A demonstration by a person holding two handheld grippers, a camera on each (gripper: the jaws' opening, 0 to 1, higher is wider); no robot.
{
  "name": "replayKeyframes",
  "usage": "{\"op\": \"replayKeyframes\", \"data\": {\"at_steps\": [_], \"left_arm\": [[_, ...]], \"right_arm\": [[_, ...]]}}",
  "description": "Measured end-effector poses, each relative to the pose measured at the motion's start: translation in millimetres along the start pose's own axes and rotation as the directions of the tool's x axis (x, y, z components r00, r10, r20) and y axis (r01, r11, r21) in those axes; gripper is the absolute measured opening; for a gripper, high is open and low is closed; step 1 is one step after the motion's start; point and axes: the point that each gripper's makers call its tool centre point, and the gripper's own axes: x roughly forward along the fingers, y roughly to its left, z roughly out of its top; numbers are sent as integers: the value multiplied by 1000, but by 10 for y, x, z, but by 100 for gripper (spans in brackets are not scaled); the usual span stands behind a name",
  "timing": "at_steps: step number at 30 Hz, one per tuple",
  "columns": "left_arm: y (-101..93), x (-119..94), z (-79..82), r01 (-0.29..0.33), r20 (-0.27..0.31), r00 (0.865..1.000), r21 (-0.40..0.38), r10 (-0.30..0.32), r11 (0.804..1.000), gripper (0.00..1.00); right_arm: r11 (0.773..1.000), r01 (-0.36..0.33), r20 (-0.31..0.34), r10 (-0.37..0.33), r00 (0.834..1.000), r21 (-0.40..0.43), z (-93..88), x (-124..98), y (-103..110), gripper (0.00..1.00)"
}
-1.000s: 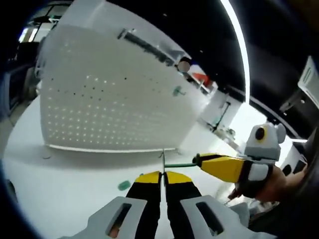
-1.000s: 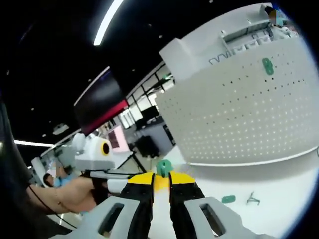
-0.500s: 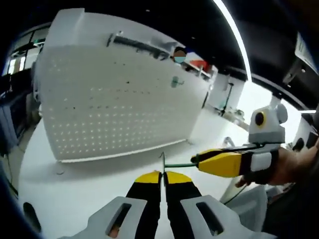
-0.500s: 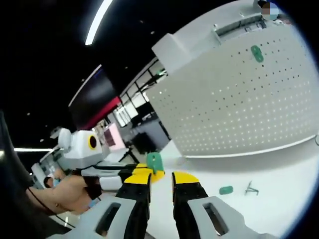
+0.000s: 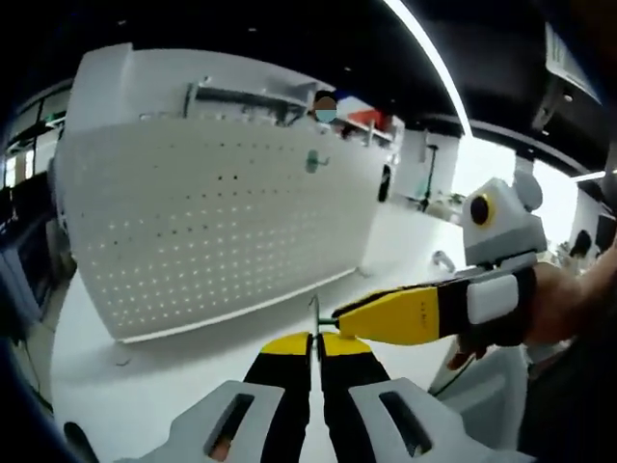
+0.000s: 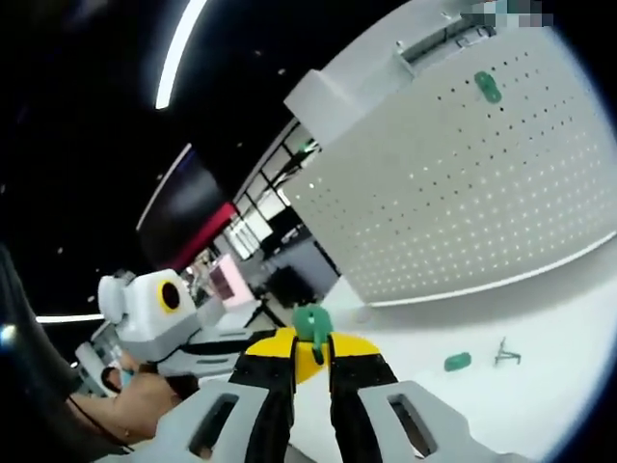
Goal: Insert the hook assembly into the mounting plate slot until the hook locks in place.
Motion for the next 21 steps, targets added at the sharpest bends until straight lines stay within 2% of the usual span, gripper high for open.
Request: {"op": "replayKeyframes", "data": {"at_steps": [2,5,18,21], "left_arm": [[-13,-3,7,3,6,1000,0,-3,1000,1],[-34,-5,20,6,12,1000,7,-6,1000,2],[-60,-11,51,3,15,1000,24,-4,1000,1],[-52,-13,24,5,7,1000,24,-5,1000,2]], "right_arm": [[999,36,33,-35,999,-29,61,-25,-54,7],[999,6,14,-6,1000,34,30,-10,-20,6],[1000,12,21,-12,1000,11,35,5,5,2],[998,19,-2,-19,1000,-62,12,19,21,1]]}}
